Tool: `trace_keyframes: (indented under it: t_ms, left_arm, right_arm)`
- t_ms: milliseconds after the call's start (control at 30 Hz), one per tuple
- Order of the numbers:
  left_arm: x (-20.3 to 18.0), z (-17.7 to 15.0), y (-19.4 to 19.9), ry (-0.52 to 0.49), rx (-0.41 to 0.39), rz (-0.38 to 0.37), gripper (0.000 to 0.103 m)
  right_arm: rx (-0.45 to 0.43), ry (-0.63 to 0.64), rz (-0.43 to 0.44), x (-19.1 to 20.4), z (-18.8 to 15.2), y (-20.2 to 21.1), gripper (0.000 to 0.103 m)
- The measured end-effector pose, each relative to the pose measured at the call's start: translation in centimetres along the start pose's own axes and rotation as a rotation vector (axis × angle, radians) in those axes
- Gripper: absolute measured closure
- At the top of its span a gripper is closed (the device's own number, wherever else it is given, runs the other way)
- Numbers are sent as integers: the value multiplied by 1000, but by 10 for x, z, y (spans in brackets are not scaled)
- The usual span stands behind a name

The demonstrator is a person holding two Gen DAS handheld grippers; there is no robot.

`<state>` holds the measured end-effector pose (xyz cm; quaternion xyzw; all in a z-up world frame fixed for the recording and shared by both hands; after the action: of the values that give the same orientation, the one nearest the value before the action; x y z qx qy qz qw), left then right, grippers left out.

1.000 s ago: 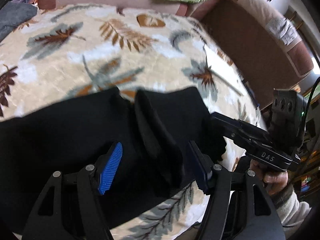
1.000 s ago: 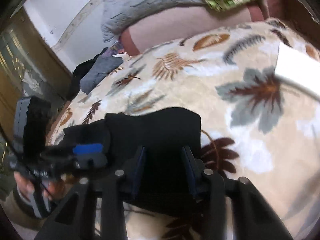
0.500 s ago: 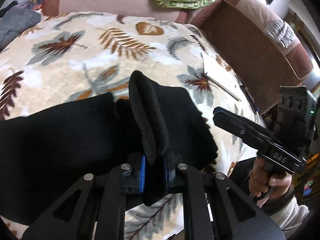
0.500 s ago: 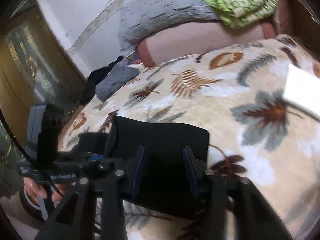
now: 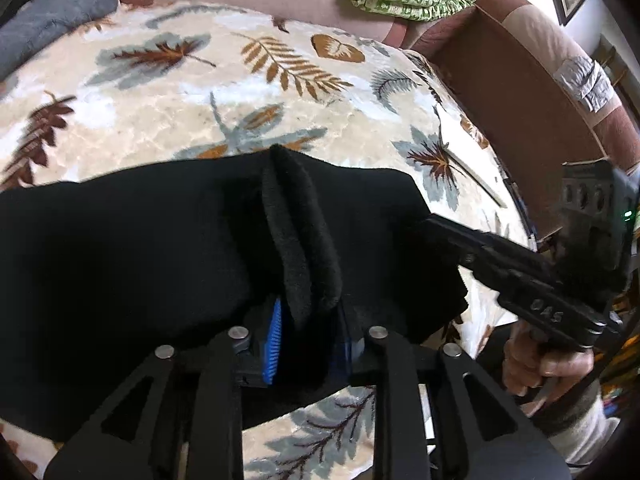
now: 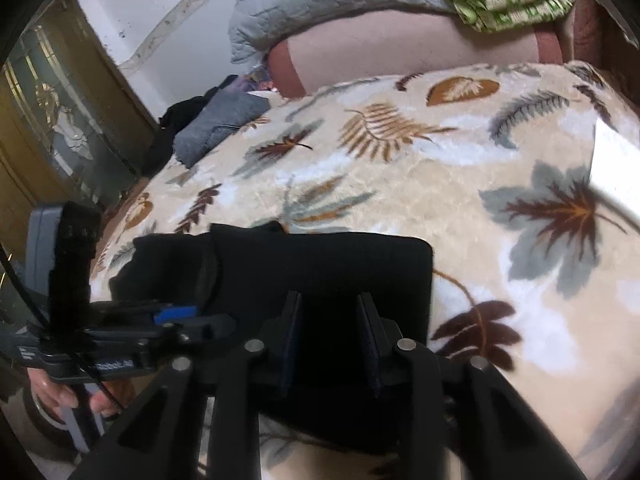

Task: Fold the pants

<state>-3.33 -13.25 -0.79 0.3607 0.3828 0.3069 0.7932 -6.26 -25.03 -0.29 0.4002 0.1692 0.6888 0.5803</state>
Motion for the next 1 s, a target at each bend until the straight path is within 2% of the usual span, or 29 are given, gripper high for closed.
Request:
trace_keyframes:
  t_ms: [67,133,200,300,367,433,500,567,700,900,1000]
  left_arm:
    - [1,-1,7,-22,-26,47,66]
    - [2,-2,12,-28,-45,71,60]
    - [6,-3,15,-22,-50,80,60]
    - [14,-5,23,6,-64,91,53]
    - [20,-6,30,23,-84,105,41]
    - [29,-6,40,45,-110,133,33]
    - [37,-7,49,65,-132,150,31]
    - [46,-9,55,82,-145,166,26]
    - [68,-16,71,125,-169,207,25]
    - [116,-39,105,301,-235,190,22]
    - [141,-54,121,368,-274,240,22]
  right_arm:
    - [0,14,1,7,-1,0,73]
    - [17,11,-3,9,-4,-7,73]
    - [68,2,-5,8,-13,-21,73]
    - [60,36,-38,14,-13,-18,73]
    - [42,55,-21,23,-7,-11,73]
    - [11,86,-3,37,0,-5,70]
    - [-9,104,31,51,5,-3,59]
    - [-15,118,69,65,9,-6,55]
    - [13,177,84,94,15,-23,55]
    - [53,277,150,145,29,-54,54]
    - [83,329,170,168,35,-72,51]
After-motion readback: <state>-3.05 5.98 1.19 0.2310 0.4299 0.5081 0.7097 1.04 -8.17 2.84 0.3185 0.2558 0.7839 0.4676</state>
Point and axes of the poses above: each gripper's, at about its wrist camera, not at the fingertips, and y roughly against the way its jaws point, x to its left, z to its top, the point moved 6 cm from there along -y, roughly the way its jaws point
